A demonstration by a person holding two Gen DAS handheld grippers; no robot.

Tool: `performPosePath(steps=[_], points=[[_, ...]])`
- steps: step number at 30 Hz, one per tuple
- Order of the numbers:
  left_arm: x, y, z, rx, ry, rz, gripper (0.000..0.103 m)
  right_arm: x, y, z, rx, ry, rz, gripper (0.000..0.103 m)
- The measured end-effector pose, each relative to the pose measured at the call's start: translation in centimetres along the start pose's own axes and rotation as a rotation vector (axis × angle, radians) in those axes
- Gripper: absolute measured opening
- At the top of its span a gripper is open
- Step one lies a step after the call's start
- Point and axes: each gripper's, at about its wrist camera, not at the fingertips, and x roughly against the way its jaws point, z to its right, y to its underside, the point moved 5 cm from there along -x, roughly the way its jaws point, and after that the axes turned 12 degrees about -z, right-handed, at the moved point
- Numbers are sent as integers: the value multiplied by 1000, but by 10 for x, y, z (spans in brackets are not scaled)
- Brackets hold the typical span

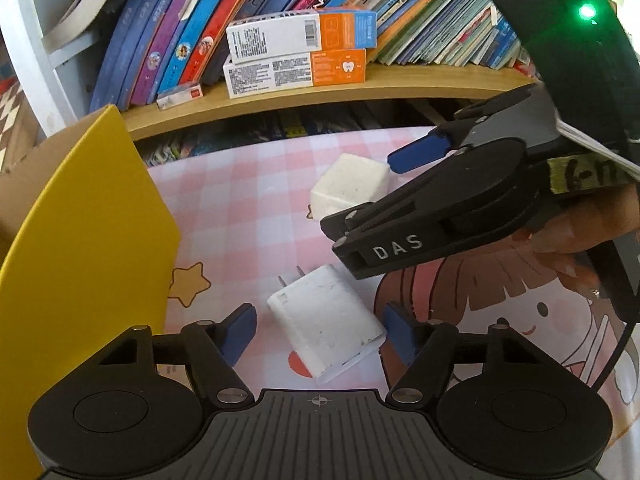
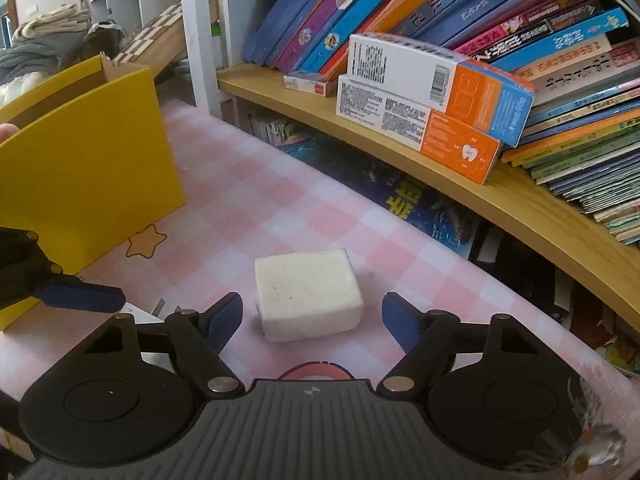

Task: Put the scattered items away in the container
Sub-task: 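Move both open tools over the white charger and white eraser block, then close the left tool on the white charger while the right tool grips the eraser block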

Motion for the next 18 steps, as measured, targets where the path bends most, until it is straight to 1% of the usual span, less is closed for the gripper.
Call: performPosePath(steps=[6, 7, 8, 10, 15, 18], points=[[-4, 1, 0, 2, 11, -4, 69, -8, 0, 2, -11, -4, -15, 66], [-4, 1, 0, 1, 13, -2, 68, -8, 1, 2, -11, -7, -14, 64], [-4, 1, 0, 0, 15, -1, 64, -8, 1, 2, -9, -11, -12, 60], [-4, 1, -1, 2, 21, -3, 64, -7, 1, 0, 1, -14, -10, 54], [-2, 2, -2, 7, 40, -9, 63, -2, 2, -1, -9, -4, -14, 50], [1, 5, -3, 14, 79, -21, 63, 5, 7, -1, -31, 7, -11, 49]])
